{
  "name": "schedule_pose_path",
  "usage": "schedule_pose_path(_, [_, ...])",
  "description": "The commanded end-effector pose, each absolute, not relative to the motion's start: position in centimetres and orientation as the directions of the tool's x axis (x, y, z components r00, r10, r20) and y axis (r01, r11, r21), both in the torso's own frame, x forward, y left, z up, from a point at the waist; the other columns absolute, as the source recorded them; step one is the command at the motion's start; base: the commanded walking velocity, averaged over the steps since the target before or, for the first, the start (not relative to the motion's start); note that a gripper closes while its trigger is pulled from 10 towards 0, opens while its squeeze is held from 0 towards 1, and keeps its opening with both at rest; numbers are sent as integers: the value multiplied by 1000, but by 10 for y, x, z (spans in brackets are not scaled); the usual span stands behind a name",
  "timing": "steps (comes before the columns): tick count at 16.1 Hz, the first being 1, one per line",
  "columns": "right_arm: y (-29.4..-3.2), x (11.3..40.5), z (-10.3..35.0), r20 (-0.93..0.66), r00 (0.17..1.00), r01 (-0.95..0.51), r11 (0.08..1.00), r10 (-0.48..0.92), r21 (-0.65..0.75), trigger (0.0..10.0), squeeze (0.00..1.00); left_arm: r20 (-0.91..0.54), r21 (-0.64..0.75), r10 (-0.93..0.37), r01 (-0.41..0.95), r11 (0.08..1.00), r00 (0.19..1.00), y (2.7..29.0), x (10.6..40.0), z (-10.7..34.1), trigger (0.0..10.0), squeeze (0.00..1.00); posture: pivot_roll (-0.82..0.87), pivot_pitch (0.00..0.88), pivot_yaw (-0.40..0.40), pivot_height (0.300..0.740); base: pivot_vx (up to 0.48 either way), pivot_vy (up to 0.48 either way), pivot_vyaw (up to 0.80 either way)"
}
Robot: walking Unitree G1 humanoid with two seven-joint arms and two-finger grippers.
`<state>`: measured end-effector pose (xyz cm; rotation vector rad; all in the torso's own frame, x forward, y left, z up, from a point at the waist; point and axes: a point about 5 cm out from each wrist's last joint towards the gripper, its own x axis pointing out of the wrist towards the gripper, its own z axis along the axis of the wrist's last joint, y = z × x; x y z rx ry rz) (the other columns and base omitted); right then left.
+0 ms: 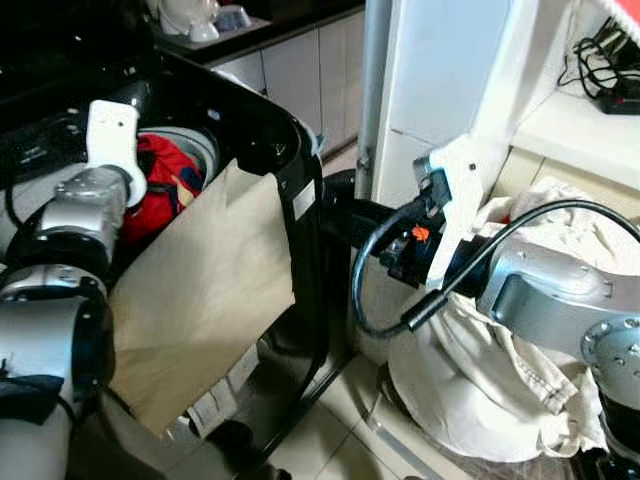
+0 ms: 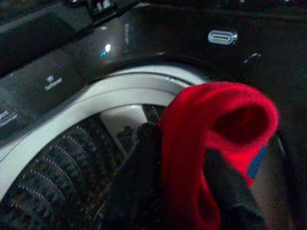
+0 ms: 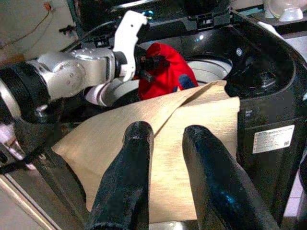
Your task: Clothes washing
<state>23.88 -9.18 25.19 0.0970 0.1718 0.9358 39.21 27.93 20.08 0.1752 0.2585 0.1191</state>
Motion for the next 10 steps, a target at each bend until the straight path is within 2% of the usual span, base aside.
schedule_pose_path(1, [-92,237,250,-122,575,-797,588,809,136,10000,0,-232,178,142,-102,979,962,285,392,211,10000,1000,-191,0,88,740,0,0,0])
schedule_pose_path(5, [-97,241,246,-137,603,-774,618,786,137,10000,0,-253,202,108,-57,978,961,282,392,209,10000,1000,-187,0,89,740,0,0,0])
schedule_pose_path(6, [-105,248,243,-141,673,-710,687,727,154,10000,0,-243,186,94,-49,981,965,279,393,210,10000,1000,-190,0,91,740,0,0,0])
schedule_pose_path(8, [-114,254,242,-129,745,-639,756,654,144,10000,0,-204,187,92,-54,981,975,276,395,214,10000,1000,-195,0,94,740,0,0,0])
schedule_pose_path(10, [-127,261,245,-91,849,-518,854,521,54,10000,0,-40,103,47,-43,994,998,265,400,231,10000,1000,-202,0,92,740,0,0,0])
